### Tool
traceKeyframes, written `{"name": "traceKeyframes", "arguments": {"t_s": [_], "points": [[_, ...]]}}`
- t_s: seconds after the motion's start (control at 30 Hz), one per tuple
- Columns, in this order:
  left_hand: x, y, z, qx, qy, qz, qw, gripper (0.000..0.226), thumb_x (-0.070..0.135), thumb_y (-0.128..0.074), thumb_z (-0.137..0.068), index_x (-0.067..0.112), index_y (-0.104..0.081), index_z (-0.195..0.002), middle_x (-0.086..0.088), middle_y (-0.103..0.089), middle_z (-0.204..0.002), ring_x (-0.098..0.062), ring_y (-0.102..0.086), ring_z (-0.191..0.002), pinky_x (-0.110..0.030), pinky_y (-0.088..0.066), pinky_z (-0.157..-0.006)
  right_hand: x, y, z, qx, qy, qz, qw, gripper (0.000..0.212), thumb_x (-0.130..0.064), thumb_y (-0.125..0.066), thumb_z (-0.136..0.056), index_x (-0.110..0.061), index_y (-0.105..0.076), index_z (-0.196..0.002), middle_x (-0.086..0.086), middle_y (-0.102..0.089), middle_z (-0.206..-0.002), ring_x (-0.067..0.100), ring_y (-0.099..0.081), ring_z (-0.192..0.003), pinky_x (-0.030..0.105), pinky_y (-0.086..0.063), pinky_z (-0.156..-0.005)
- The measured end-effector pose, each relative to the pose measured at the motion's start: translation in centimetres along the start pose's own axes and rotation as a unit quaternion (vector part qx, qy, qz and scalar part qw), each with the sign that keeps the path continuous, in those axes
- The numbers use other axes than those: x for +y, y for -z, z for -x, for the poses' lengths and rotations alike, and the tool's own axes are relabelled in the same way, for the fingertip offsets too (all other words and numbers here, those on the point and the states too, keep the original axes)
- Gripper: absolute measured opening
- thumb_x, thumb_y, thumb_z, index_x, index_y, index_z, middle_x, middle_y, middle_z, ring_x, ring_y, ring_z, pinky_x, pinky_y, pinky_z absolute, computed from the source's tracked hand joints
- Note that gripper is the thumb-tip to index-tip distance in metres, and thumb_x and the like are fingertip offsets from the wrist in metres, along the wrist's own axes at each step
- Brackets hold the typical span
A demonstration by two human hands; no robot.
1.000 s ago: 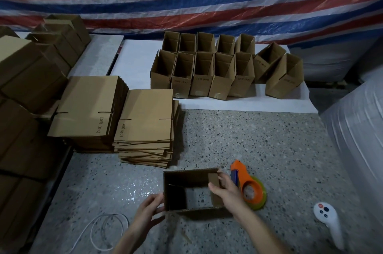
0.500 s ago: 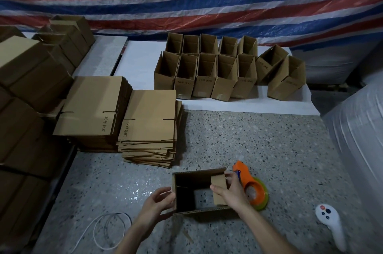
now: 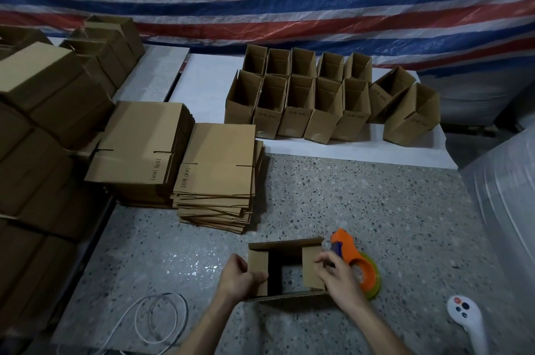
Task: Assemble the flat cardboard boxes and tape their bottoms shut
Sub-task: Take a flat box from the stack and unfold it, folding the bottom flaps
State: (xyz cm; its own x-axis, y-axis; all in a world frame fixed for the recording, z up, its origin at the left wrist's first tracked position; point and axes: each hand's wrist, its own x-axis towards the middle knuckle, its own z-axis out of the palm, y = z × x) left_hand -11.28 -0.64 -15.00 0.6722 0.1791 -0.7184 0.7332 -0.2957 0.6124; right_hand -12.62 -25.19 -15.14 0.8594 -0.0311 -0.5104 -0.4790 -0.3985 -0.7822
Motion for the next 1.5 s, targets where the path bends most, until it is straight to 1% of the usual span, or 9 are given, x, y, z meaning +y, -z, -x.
{"name": "traceKeyframes", "arguments": {"t_s": [0.2,0.3,0.53,0.7,0.83,1.13,1.23,1.37,1.5], "points": [[-0.9,-1.1,0.2,0.045,0.004,0.018,0.999,0.045,0.027,-0.086,-0.075,0.007,-0.051,-0.096,-0.012,-0.065,-0.093,-0.029,-0.066,-0.088,-0.047,-0.056,-0.077,1.0,0.9,1.4,-0.113,0.072,0.019,0.991,0.052,-0.07,-0.067,-0.079,-0.051,-0.059,-0.127,-0.043,-0.012,-0.139,-0.039,-0.014,-0.12,-0.004,-0.024,-0.096],[-1.3,-1.4,0.4,0.051,0.009,0.038,0.998,0.047,0.033,-0.087,-0.075,0.008,-0.052,-0.094,-0.013,-0.066,-0.092,-0.031,-0.066,-0.088,-0.049,-0.056,-0.079,2.3,1.9,1.5,-0.161,0.096,0.08,0.979,0.073,-0.073,-0.076,-0.069,-0.065,-0.046,-0.134,-0.038,-0.001,-0.151,-0.022,-0.006,-0.136,0.019,-0.015,-0.116],[-2.1,-1.1,0.7,-0.044,-0.023,0.112,0.992,0.042,0.042,-0.059,-0.098,0.033,-0.044,-0.137,-0.006,-0.061,-0.127,-0.027,-0.064,-0.11,-0.048,-0.055,-0.094,3.6,0.4,1.8,-0.071,0.12,0.033,0.99,0.058,-0.078,-0.069,-0.07,-0.065,-0.056,-0.125,-0.051,-0.015,-0.142,-0.033,-0.016,-0.129,-0.004,-0.016,-0.1],[-3.9,0.6,2.2,-0.176,-0.073,0.102,0.976,0.101,0.084,-0.061,-0.071,0.053,-0.012,-0.154,0.02,-0.031,-0.149,-0.014,-0.037,-0.14,-0.039,-0.035,-0.116,3.4,-0.5,2.5,-0.026,0.103,0.006,0.994,0.052,-0.077,-0.07,-0.07,-0.06,-0.064,-0.118,-0.049,-0.027,-0.141,-0.032,-0.028,-0.124,-0.01,-0.024,-0.088],[-4.1,0.9,2.2,-0.147,-0.134,0.065,0.978,0.114,0.054,-0.088,-0.064,0.04,-0.022,-0.155,0.007,-0.043,-0.147,-0.011,-0.054,-0.123,-0.013,-0.05,-0.087,3.2,-1.1,2.7,-0.003,0.103,0.014,0.995,0.039,-0.065,-0.071,-0.075,-0.059,-0.067,-0.114,-0.03,-0.032,-0.147,-0.028,-0.032,-0.126,-0.001,-0.025,-0.098],[-1.9,0.8,1.2,-0.07,-0.139,0.089,0.984,0.09,0.047,-0.087,-0.064,0.033,-0.046,-0.143,0.004,-0.058,-0.132,-0.009,-0.055,-0.12,-0.012,-0.053,-0.072,1.6,-1.5,1.4,0.037,0.082,-0.013,0.996,0.032,-0.058,-0.069,-0.076,-0.044,-0.072,-0.105,-0.018,-0.051,-0.138,-0.008,-0.047,-0.124,0.02,-0.039,-0.105],[-1.5,0.5,1.2,-0.05,-0.123,0.082,0.988,0.081,0.057,-0.088,-0.056,0.04,-0.052,-0.127,0.007,-0.062,-0.12,-0.01,-0.061,-0.111,-0.019,-0.056,-0.074,1.7,-1.4,1.4,0.049,0.045,-0.025,0.997,0.043,-0.06,-0.072,-0.073,-0.037,-0.06,-0.107,-0.005,-0.063,-0.119,0.01,-0.062,-0.109,0.039,-0.055,-0.094],[-2.0,-1.6,1.0,0.003,-0.104,0.074,0.992,0.054,0.029,-0.093,-0.068,0.022,-0.052,-0.103,-0.003,-0.068,-0.1,-0.012,-0.067,-0.088,-0.02,-0.054,-0.059,2.4,-1.3,1.7,0.09,0.016,-0.049,0.995,0.066,-0.04,-0.085,-0.072,-0.039,-0.043,-0.123,-0.012,-0.058,-0.121,0.004,-0.064,-0.098,0.022,-0.057,-0.075],[-1.6,-2.5,0.2,0.021,-0.068,0.067,0.995,0.054,0.019,-0.09,-0.071,0.011,-0.048,-0.105,-0.008,-0.065,-0.093,-0.013,-0.063,-0.076,-0.019,-0.05,-0.051,1.8,-1.0,0.7,0.063,0.01,-0.022,0.998,0.1,-0.025,-0.088,-0.075,-0.05,-0.024,-0.149,-0.004,-0.054,-0.13,0.018,-0.058,-0.119,0.046,-0.051,-0.1]]}}
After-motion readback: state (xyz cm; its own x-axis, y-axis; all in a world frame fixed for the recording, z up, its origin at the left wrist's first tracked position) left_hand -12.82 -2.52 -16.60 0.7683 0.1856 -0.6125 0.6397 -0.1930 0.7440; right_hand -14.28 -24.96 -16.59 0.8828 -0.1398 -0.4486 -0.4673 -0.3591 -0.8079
